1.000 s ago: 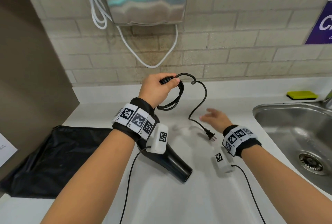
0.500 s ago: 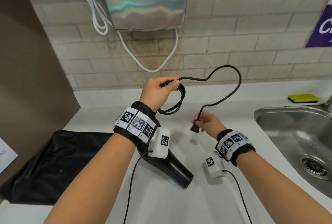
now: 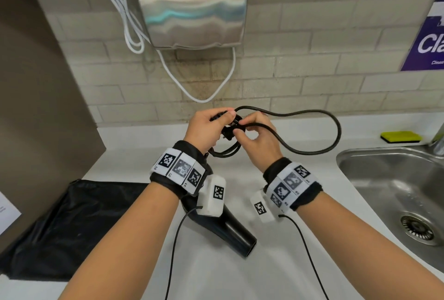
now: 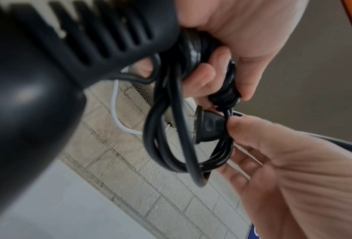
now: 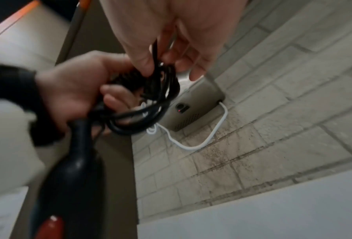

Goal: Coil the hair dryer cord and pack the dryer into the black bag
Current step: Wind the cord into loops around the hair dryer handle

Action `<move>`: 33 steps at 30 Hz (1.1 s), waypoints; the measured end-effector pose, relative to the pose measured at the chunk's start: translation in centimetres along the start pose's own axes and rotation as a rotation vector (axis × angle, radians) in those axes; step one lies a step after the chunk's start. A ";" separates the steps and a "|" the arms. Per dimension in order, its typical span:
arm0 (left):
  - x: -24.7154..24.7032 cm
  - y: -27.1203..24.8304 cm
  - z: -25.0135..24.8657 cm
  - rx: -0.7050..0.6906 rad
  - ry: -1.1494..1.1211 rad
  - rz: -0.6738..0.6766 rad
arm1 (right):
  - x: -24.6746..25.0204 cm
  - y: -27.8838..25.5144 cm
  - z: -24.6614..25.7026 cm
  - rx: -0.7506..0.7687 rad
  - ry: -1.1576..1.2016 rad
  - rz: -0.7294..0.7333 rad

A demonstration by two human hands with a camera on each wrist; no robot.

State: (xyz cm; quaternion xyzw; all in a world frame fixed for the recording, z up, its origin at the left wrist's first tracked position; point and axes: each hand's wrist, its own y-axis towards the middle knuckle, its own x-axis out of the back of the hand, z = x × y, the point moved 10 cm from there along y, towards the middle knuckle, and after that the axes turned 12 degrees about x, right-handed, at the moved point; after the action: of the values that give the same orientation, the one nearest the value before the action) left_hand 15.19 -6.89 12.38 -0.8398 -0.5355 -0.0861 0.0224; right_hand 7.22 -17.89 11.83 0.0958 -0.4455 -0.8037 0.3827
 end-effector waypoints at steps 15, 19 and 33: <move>-1.0 -0.1 -0.6 -0.044 0.185 0.200 | -3.6 -0.1 -1.5 -0.020 -0.022 0.231; -0.4 0.0 0.0 0.005 0.114 0.112 | -4.1 -0.5 -2.1 -0.067 0.017 0.299; 2.0 -0.5 1.0 0.053 -0.187 -0.017 | 2.7 -13.3 -18.1 -0.774 -0.815 1.035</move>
State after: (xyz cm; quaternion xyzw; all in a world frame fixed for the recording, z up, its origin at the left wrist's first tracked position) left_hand 15.70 -4.78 11.72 -0.8387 -0.5445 0.0067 -0.0062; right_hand 7.22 -27.30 -8.74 -0.5704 -0.2260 -0.5926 0.5219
